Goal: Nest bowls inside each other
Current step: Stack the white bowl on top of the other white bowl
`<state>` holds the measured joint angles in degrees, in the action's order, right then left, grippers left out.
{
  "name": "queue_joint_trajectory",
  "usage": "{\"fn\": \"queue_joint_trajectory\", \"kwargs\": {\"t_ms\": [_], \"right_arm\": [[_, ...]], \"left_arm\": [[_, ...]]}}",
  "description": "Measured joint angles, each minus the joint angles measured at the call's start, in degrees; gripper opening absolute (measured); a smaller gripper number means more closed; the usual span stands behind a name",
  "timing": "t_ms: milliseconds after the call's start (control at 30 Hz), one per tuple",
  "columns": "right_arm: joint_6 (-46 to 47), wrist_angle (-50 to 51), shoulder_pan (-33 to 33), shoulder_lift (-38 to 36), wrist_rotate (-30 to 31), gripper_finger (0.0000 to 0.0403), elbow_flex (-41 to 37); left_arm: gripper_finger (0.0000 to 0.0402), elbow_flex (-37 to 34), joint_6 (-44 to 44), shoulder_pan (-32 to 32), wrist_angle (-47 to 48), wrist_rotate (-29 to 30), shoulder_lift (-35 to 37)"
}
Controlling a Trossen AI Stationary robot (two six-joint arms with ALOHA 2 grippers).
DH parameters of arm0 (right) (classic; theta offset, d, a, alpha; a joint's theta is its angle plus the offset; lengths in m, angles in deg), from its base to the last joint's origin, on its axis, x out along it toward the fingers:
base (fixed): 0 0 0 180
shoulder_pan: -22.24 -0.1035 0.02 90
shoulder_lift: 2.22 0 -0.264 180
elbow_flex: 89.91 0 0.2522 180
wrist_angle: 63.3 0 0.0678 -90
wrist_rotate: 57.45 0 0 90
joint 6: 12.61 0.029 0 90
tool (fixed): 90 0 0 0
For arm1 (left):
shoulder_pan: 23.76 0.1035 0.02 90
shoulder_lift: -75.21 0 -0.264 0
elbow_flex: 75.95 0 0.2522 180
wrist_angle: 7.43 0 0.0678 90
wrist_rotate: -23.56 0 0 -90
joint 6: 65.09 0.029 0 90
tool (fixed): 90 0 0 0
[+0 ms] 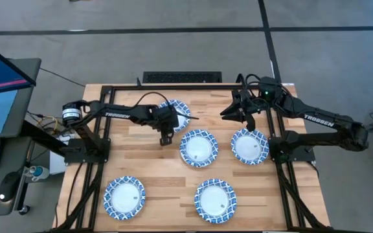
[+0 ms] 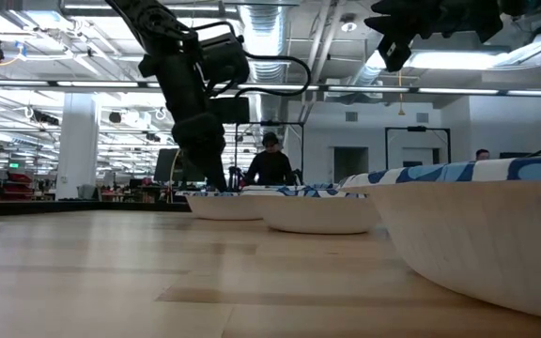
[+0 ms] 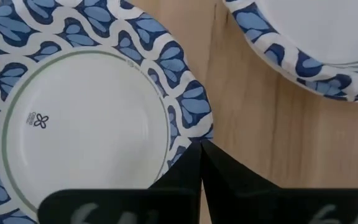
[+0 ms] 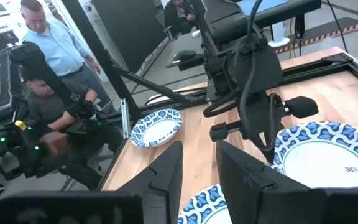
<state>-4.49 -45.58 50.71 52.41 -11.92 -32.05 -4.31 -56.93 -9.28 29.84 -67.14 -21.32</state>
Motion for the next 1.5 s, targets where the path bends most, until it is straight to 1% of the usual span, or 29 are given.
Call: {"fn": "queue_joint_trajectory", "kwargs": {"t_ms": [67, 267, 500, 700, 800, 967, 1133, 1300, 1500], "right_arm": [[0.0, 0.0, 0.0, 0.0, 0.0, 0.0120, 0.0], [0.0, 0.0, 0.0, 0.0, 0.0, 0.0120, 0.0], [0.0, 0.0, 0.0, 0.0, 1.5, 0.0120, 0.0], [0.9, 0.1, 0.0, 0.0, 2.7, 0.0120, 0.0], [0.9, 0.1, 0.0, 0.0, 2.7, 0.0120, 0.0], [0.9, 0.1, 0.0, 0.0, 2.7, 0.0120, 0.0], [1.0, 0.3, 0.0, 0.0, 2.7, 0.0120, 0.0], [1.4, 0.3, 0.0, 0.2, 2.7, 0.0120, 0.0], [2.0, 0.3, 0.0, 0.2, 2.7, 0.0120, 0.0]], "left_arm": [[0.0000, 0.0, 0.1, 0.2, -0.1, -0.3, 0.0], [0.0002, 1.4, -3.5, 0.8, 0.6, -0.5, -0.1], [0.0034, 8.4, -3.9, 0.8, 1.0, -0.7, -0.1], [0.0050, 13.7, -5.7, -0.2, 1.7, 5.6, -0.1], [0.0049, 15.4, -4.9, -0.4, 1.7, 6.0, -0.1], [0.0048, 16.9, -3.1, -0.4, 2.9, 6.1, -0.1], [0.0048, 17.1, -7.7, -0.5, 2.8, 5.5, -0.1], [0.0048, 17.0, -6.8, 0.0, 2.9, 5.7, -0.2], [0.0055, 17.0, -11.4, 1.1, 7.0, 2.9, -0.2]]}}
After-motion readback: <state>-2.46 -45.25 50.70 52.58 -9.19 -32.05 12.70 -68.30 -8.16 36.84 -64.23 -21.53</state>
